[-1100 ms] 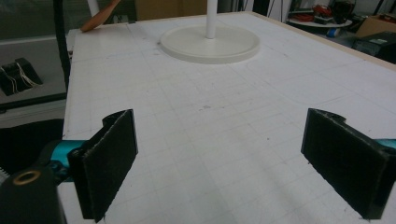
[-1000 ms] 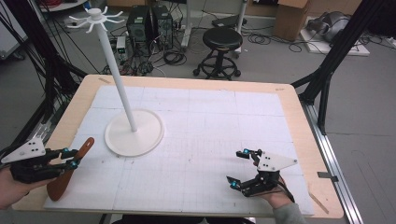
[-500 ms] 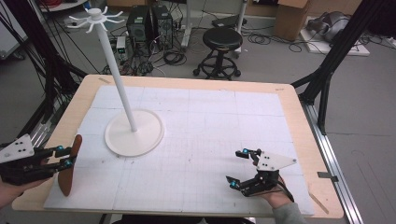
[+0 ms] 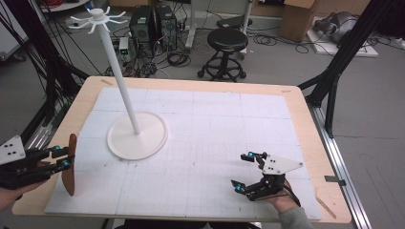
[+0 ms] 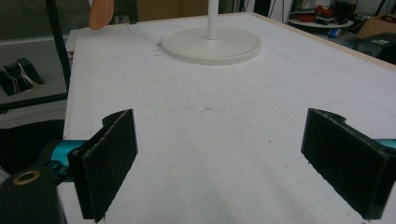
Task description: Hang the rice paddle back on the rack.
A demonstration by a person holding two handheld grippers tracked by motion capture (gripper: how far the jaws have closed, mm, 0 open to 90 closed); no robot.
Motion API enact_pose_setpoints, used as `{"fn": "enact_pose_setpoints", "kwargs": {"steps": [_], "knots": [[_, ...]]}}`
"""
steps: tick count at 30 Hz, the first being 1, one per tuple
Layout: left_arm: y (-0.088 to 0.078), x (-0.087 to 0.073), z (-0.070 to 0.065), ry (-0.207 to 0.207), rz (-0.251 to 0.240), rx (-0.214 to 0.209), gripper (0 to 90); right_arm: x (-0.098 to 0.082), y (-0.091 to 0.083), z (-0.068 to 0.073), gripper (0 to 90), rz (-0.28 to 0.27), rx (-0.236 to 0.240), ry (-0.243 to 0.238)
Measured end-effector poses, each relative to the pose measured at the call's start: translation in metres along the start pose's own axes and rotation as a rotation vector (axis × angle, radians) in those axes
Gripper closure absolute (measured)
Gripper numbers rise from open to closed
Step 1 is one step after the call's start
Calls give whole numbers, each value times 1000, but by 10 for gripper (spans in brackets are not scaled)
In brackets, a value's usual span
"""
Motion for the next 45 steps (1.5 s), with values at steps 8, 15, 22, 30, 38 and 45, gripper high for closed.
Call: {"fn": "enact_pose_setpoints", "kwargs": {"steps": [8, 15, 22, 30, 38, 45], "knots": [[1, 5, 0, -8, -40, 0, 652, 1, 0, -1, 97, -9, -1, 1], [0, 10, 3, -39, -76, 13, 652, 1, 0, 0, 97, -16, 1, -1], [-1, 18, 8, -48, -79, 13, 652, 2, 0, 1, 97, -23, 5, 1], [-3, 25, 22, -71, -98, 28, 652, 2, -1, 1, 97, -27, 6, 8], [-5, 37, 28, -62, -99, 32, 653, 3, -2, 0, 97, -34, 7, 4], [-4, 49, 35, -68, -117, 35, 652, 3, -3, 0, 97, -39, 10, 10]]}}
Point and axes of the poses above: each handheld gripper's, and its own axes: y roughly forward along the jaws, x roughly out of its top, z roughly to its left, the point moved 3 cm from there along y, roughly forward along the jaws, and after that the axes turned 12 degrees about y, right-handed, at the moved point
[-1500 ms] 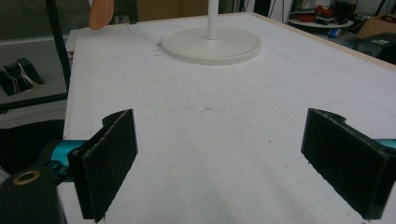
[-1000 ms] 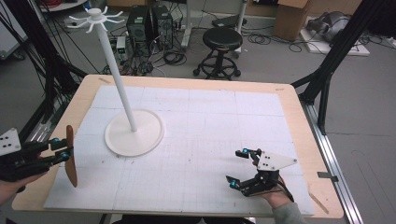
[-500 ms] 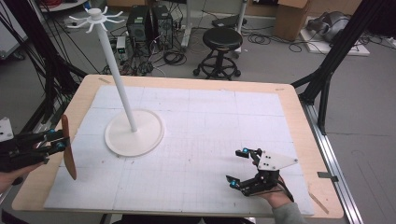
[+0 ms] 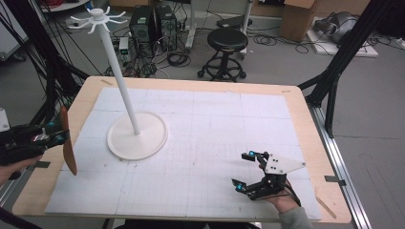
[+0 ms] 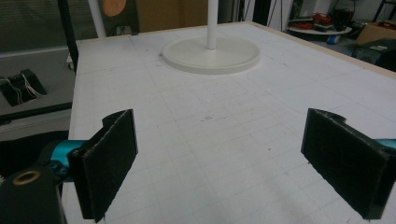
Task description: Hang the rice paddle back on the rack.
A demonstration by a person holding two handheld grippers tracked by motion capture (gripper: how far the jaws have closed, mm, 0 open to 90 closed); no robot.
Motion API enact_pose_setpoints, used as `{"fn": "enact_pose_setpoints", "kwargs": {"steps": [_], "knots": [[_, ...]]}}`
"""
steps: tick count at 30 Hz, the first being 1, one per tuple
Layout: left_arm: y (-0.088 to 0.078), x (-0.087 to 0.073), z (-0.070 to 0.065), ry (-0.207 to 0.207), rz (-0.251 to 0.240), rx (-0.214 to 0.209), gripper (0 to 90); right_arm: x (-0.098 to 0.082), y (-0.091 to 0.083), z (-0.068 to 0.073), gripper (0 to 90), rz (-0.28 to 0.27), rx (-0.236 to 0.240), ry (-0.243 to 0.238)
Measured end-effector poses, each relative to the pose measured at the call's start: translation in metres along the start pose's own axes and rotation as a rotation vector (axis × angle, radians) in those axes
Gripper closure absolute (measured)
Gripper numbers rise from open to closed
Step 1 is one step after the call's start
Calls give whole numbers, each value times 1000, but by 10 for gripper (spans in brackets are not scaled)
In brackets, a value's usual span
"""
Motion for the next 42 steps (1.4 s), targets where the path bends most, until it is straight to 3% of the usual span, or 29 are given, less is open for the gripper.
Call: {"fn": "enact_pose_setpoints", "kwargs": {"steps": [10, 19, 24, 28, 42], "knots": [[10, 11, 9, -21, -3, 3, 653, 0, -1, 0, 97, -1, 0, 2], [12, 25, 15, -27, -44, 16, 653, -1, -2, 0, 97, -4, 0, 6], [13, 30, 17, -27, -42, 19, 653, 0, -2, 0, 97, -5, 6, 5], [14, 35, 20, -51, -64, 8, 652, 0, -1, -1, 97, -5, 9, 6], [15, 55, 31, -35, -63, 19, 652, -2, -3, 0, 97, -1, 23, 11]]}}
Point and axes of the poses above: each handheld gripper's, and its own axes: y roughly forward along the jaws, x roughly out of its top, z roughly to its left, the point moved 3 cm from there along y, roughly forward along the jaws, and after that the axes turned 12 degrees about y, right-handed, at the moved point
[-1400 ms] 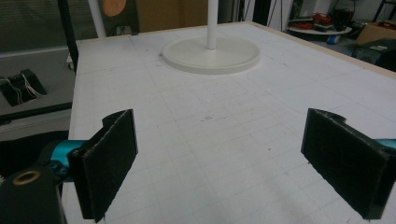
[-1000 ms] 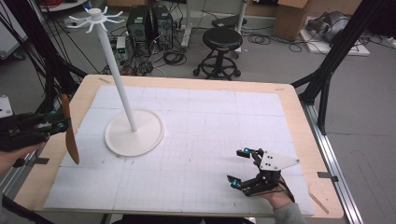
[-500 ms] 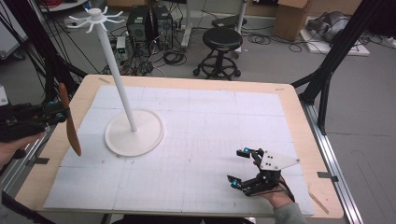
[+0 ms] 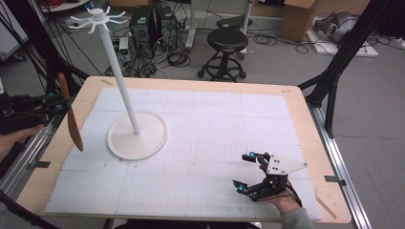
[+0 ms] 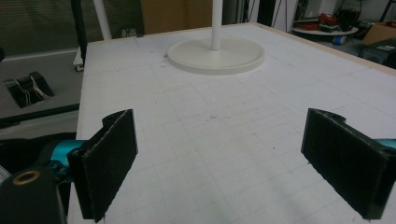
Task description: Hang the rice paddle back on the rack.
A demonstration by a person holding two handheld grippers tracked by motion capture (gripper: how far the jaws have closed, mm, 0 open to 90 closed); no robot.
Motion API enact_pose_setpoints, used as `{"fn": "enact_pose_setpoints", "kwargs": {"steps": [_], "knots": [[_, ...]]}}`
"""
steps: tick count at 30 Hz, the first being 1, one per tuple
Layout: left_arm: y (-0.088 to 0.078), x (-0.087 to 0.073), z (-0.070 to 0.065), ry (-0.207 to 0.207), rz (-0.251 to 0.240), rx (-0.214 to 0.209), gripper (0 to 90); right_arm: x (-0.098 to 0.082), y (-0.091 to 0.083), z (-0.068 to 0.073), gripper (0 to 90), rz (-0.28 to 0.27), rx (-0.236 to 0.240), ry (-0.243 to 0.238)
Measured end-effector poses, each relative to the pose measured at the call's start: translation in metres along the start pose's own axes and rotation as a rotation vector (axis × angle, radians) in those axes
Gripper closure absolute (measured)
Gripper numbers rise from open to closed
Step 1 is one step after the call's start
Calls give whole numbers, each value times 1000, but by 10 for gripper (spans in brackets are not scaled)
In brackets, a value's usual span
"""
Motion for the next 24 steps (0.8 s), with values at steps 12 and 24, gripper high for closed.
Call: {"fn": "enact_pose_setpoints", "kwargs": {"steps": [12, 24], "knots": [[3, 13, 8, 17, -8, -12, 653, -1, -1, 0, 97, 2, 1, 2], [11, 38, 13, 31, -45, -77, 652, -2, -3, 0, 97, 0, 1, 10]]}}
Point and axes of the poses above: each handheld gripper's, and its own axes: y roughly forward along the jaws, x roughly out of its top, z roughly to its left, the point moved 3 cm from there along y, roughly forward along the jaws, and after that the axes turned 12 degrees about y, right-handed, at the moved point
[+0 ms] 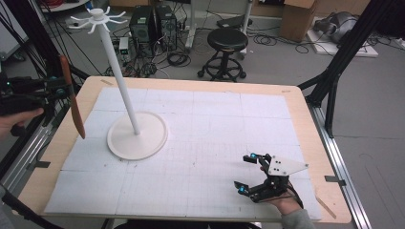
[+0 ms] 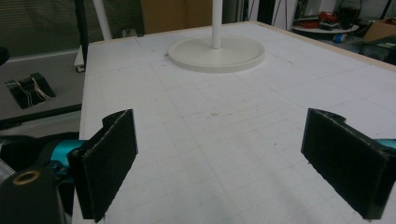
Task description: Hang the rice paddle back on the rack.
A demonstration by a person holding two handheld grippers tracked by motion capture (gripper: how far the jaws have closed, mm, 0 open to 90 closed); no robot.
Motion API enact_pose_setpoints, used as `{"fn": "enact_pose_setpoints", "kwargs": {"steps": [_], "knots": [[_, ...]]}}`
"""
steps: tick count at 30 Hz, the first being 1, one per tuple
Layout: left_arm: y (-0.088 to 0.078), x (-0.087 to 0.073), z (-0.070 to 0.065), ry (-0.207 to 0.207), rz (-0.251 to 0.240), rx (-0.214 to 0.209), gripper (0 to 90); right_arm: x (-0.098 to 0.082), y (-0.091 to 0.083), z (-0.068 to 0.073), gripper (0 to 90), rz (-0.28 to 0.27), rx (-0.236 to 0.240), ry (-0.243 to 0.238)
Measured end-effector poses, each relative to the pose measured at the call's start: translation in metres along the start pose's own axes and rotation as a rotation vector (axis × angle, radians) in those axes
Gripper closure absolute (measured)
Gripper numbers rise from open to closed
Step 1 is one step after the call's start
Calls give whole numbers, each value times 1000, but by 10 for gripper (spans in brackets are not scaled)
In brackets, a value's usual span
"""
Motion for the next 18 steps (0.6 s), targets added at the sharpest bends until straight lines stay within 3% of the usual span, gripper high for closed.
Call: {"fn": "enact_pose_setpoints", "kwargs": {"steps": [18], "knots": [[2, 27, 21, 5, -45, -6, 652, 0, 0, -1, 97, -5, 7, 1]]}}
Point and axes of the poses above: each handheld gripper's, and its own axes: y roughly forward along the jaws, x roughly out of its top, z roughly to its left, the point moved 3 cm from there along y, roughly forward along the jaws, and after that the axes turned 12 degrees about y, right-handed, at the moved point
